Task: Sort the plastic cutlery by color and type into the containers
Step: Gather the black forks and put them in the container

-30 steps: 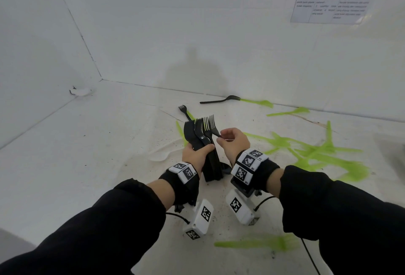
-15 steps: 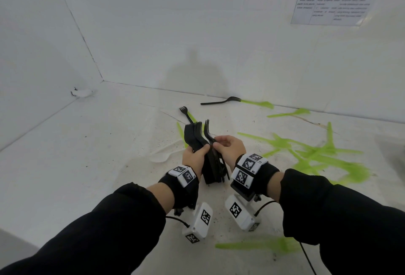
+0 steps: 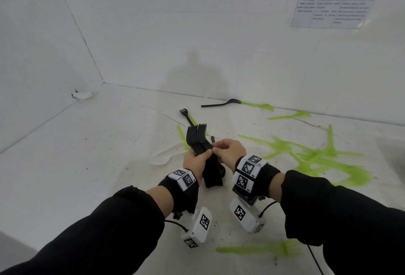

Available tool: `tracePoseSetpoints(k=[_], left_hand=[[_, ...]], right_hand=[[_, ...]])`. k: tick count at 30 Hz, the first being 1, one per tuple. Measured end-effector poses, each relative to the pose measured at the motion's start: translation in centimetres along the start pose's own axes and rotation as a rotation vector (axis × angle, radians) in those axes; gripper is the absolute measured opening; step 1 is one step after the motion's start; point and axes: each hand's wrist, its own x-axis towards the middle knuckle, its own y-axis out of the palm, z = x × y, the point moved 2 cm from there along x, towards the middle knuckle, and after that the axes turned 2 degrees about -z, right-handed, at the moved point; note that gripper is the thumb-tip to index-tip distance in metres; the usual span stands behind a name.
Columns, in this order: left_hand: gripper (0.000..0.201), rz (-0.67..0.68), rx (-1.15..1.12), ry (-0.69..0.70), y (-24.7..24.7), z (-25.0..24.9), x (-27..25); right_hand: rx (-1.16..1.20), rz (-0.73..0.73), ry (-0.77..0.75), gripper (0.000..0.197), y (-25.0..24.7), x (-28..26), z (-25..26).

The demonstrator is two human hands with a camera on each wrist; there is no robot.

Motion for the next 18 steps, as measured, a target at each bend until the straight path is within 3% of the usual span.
tracePoseSetpoints(k=[6,13,18], left_hand=[[0.014,0.005,-0.024,0.001,-1.1,-1.0,0.2],[0.012,-0.028,0.018,-0.034,-2.8,-2.4,1.2],[0.013,-0.065,0.030,-0.046,-3.7,-2.6,2.3]], right_hand=[[-0.136,0.218,0.026,0.028,0.0,0.8,2.3],[-0.833,0.332,-0.346,0.039,0.7,6.8,6.8],[-1.211,0.542,-0.563,0.052,4.1,10.3,8.5]])
